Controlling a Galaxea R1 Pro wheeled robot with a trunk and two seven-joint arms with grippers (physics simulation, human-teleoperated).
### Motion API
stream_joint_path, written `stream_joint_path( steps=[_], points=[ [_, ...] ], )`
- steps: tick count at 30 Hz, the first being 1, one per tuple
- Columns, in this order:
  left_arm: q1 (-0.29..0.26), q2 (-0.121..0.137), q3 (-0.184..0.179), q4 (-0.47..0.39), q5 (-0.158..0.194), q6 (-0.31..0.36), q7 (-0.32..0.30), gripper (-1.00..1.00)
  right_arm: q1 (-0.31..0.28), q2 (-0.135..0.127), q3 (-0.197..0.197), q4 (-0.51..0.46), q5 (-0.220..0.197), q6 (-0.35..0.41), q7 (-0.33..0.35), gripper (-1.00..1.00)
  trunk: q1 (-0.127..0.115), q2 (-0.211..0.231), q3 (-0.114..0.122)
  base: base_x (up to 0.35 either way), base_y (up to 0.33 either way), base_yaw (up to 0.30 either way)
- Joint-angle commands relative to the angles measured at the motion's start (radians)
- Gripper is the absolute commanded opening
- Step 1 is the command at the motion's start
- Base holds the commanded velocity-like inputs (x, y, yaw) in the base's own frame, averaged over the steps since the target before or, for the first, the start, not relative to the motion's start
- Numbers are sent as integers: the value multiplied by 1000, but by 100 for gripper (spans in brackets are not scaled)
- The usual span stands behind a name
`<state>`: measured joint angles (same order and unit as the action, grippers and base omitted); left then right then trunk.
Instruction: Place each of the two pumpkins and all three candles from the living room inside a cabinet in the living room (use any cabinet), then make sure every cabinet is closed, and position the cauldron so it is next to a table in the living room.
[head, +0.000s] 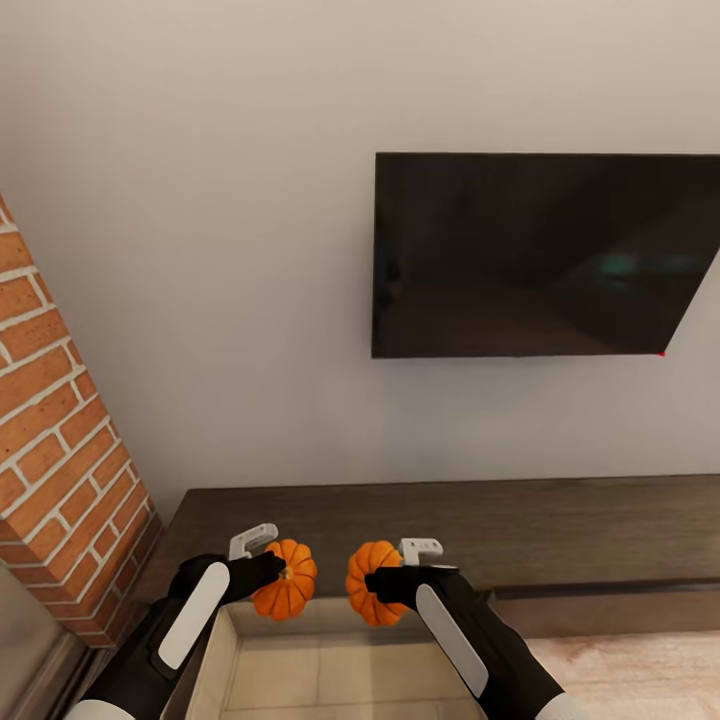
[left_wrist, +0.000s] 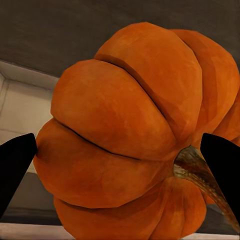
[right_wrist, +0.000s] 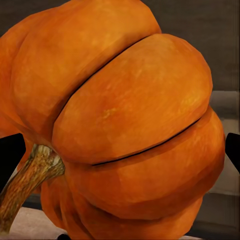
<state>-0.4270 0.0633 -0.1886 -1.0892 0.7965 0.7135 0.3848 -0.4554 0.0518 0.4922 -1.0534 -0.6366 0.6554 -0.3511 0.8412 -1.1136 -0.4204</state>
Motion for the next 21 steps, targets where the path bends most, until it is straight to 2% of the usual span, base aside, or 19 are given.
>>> stream_joint_path(
  steps=[1, 8, 11, 15, 21],
  points=[
    [-1, 1, -3, -1, 10, 1, 11, -100, -3, 0, 2, 7, -12, 0, -12, -100, 4, -8, -4, 0, 0, 0],
    [-2, 1, -3, -1, 10, 40, 16, -100, -50, 11, 2, 107, -16, 2, -21, -100, 31, -57, -26, 0, 0, 0],
    [-1, 1, -3, -4, 10, 47, 21, -100, -53, 17, 2, 116, -18, 2, -22, -100, 42, -78, -36, 0, 0, 0],
    [-1, -2, -4, -22, 12, 67, 62, -100, -54, 18, 2, 119, -20, 4, -22, -100, 58, -106, -48, 0, 0, 0],
    [-1, -25, -3, -45, 14, 124, 129, -100, -54, 19, 1, 121, -21, 5, -21, -100, 58, -106, -48, 0, 0, 0]
  ],
)
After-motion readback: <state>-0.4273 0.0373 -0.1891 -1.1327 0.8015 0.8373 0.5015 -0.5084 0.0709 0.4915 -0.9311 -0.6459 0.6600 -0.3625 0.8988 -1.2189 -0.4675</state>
